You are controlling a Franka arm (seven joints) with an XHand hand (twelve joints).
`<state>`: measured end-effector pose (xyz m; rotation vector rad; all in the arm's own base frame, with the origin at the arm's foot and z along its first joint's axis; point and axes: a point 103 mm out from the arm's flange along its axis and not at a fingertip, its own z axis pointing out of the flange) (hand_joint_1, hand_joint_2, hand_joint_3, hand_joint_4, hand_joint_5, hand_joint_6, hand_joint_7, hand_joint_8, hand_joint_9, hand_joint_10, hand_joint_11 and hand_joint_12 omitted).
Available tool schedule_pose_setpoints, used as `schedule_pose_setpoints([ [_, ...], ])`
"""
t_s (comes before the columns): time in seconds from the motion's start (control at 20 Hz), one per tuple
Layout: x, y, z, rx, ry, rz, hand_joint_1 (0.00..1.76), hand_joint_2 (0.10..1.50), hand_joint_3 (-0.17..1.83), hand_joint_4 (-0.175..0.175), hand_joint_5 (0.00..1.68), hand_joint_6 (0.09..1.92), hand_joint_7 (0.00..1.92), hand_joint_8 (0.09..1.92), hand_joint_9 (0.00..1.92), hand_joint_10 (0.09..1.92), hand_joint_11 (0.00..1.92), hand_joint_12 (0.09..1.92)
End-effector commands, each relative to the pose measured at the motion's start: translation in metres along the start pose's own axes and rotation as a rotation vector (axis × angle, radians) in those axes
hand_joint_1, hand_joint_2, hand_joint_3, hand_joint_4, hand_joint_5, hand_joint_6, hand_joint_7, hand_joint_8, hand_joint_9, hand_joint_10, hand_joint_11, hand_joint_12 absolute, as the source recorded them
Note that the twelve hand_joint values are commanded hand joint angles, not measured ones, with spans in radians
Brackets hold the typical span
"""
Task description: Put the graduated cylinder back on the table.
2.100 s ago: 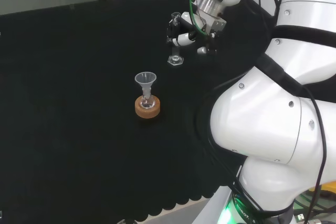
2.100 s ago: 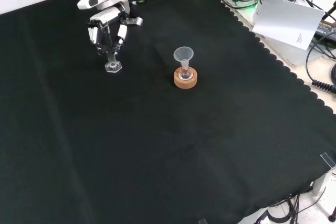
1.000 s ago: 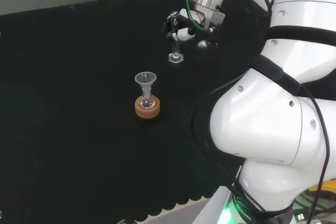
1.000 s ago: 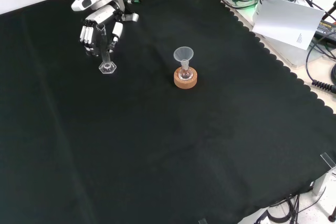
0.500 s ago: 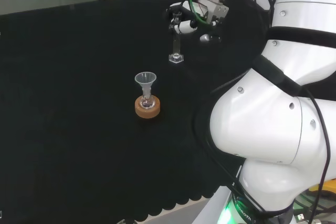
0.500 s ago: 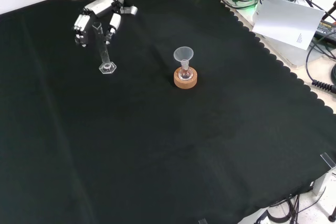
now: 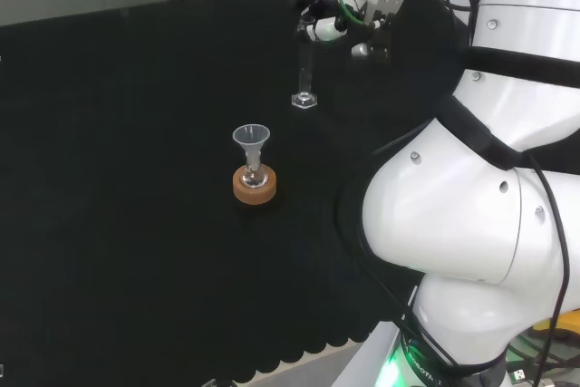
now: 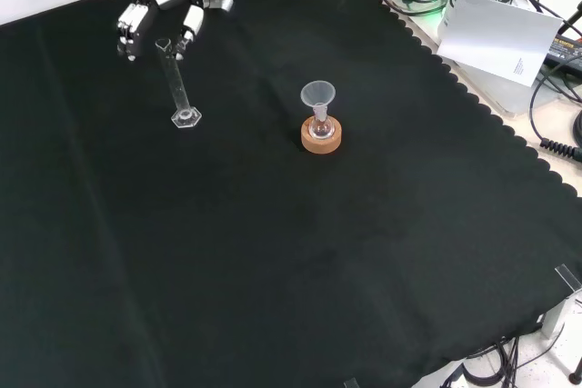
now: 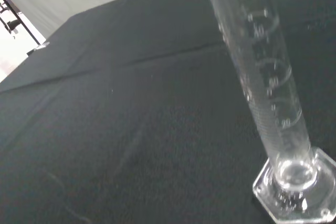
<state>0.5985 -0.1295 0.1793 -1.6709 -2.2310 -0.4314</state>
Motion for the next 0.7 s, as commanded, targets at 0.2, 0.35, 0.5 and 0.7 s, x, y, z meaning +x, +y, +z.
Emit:
schedule_pose_setpoints([
  [0.2,0.014,-0.021,-0.063,-0.068,-0.114,-0.014,0.88,1.02,-0.17,-0.082,0.39,0.3,0.3,0.69,0.74,0.09,0.32,1.34],
  [0.35,0.015,-0.033,-0.078,-0.092,-0.128,-0.016,0.88,1.02,-0.17,-0.082,0.39,0.3,0.3,0.69,0.74,0.09,0.31,1.34],
  [0.5,0.016,-0.048,-0.091,-0.111,-0.135,-0.013,0.87,1.02,-0.17,-0.082,0.39,0.29,0.29,0.69,0.74,0.09,0.31,1.34],
  [0.7,0.012,-0.063,-0.1,-0.122,-0.134,-0.01,0.86,1.02,-0.17,-0.082,0.39,0.28,0.29,0.7,0.73,0.09,0.3,1.34],
])
